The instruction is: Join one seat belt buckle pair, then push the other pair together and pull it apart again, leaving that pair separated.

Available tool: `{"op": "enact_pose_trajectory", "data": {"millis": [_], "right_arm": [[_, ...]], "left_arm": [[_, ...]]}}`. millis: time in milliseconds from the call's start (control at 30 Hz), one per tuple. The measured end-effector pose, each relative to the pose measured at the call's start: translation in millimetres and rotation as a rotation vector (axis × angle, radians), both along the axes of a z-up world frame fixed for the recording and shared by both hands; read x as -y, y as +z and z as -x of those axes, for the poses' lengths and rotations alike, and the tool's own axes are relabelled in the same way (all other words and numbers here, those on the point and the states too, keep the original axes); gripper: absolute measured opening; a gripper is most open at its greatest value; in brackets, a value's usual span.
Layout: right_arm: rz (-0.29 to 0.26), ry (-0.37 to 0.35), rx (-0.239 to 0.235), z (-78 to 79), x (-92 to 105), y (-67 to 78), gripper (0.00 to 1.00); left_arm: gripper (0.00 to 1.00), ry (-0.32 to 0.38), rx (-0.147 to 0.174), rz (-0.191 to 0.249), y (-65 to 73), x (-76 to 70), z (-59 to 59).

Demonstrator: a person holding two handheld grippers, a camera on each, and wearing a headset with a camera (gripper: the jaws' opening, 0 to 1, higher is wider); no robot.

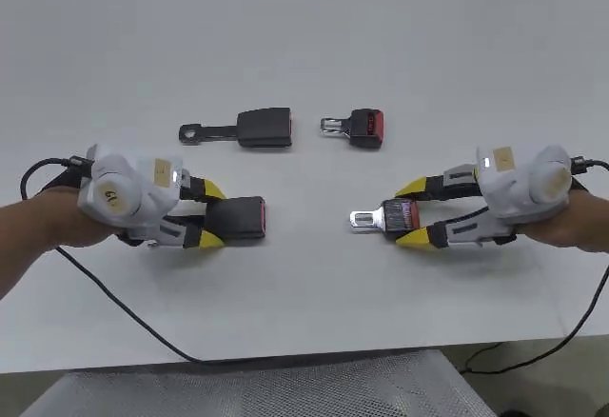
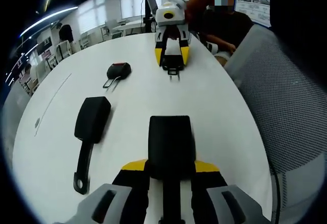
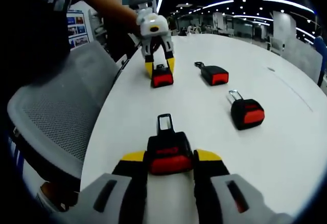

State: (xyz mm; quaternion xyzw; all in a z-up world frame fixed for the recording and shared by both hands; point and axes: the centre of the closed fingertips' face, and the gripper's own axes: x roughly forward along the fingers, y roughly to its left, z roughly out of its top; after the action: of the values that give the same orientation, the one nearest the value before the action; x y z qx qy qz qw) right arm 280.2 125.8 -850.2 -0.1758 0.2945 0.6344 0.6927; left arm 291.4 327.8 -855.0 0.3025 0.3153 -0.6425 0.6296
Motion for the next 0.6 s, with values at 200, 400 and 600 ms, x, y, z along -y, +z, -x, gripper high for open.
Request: {"op": "enact_pose_trajectory", "data": {"millis": [200, 400, 600], "right_arm": [[-0.036, -0.003, -0.002, 0.0, -15.1, -0.1, 0.35], [-0.073, -0.004, -0.008, 2.7, -36.1, -1.5, 0.35], [-0.104, -0.014, -0.004, 5.8, -56.2, -2.4, 0.35]], "left_arm": [[0.33, 0.001, 0.000, -0.002, -0.4, -0.2, 0.1], [0.33, 0.001, 0.000, -0.008, -1.9, -1.1, 0.3], [0.32, -0.003, 0.000, -0.012, -2.7, -1.9, 1.0]]}}
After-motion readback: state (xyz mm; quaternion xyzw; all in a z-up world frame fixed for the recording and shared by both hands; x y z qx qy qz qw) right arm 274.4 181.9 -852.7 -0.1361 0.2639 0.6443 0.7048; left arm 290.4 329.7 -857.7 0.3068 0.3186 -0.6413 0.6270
